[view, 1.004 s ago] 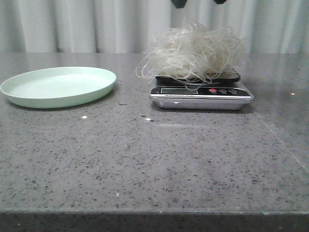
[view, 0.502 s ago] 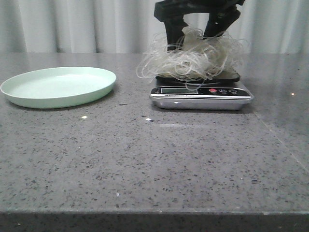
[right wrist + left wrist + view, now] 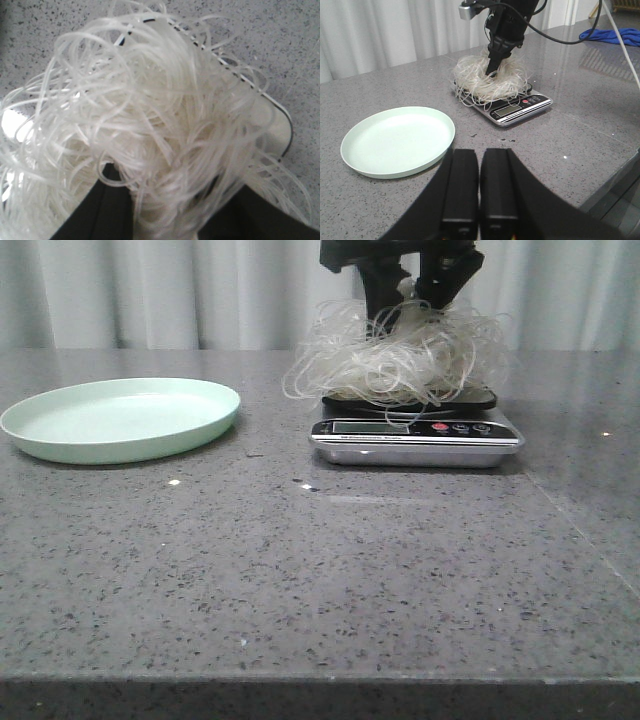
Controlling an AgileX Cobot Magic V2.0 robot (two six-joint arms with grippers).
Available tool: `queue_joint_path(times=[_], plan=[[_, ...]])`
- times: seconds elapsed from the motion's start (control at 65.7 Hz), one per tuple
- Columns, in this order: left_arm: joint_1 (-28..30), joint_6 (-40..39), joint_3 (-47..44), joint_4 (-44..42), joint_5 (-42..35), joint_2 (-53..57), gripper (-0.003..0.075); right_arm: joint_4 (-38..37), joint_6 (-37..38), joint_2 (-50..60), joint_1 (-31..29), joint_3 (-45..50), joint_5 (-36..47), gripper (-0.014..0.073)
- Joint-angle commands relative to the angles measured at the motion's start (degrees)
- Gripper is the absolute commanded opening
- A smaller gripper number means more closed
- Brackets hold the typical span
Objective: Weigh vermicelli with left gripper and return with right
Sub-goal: 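Carry the vermicelli with the right gripper back over the green plate, then release the vermicelli onto the green plate with the right gripper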
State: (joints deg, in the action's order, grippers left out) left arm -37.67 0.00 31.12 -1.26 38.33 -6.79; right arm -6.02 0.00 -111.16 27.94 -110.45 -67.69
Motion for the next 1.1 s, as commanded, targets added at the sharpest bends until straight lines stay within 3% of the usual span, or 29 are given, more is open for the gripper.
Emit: queue_joint_path(times=[0.0,0.243,0.548,0.898,0.989,1.08], plan=[[-0.12,-0.44,1.41,0.44,-4.87,-0.75,0.013,-0.82,-0.45,3.79,0.38,-6.26,-1.59,0.0164],[-0.12,-0.44,1.41,0.44,-4.87,-0.75,0.013,-0.82,-0.76,4.92,7.12,-16.1,-0.69,0.0164],[-0.12,-0.44,1.41,0.44,-4.87,-0.75,0.013,-0.59,-0.88,1.22,18.14,-16.42,10.78,0.0164],[-0.12,-0.44,1.41,0.44,-4.87,-0.75,0.013,1.28,-0.82,-7.87,19.79,-16.42,16.09,0.0167],[-0.12,-0.44,1.41,0.44,-4.87,-0.75,0.013,2.34,-0.82,-9.49,19.79,-16.42,15.22,0.0216],[-0.12,-0.44,1.41,0.44,-4.87,-0.75,0.013,2.92,-0.82,-10.46,19.79,-16.42,14.23,0.0345]])
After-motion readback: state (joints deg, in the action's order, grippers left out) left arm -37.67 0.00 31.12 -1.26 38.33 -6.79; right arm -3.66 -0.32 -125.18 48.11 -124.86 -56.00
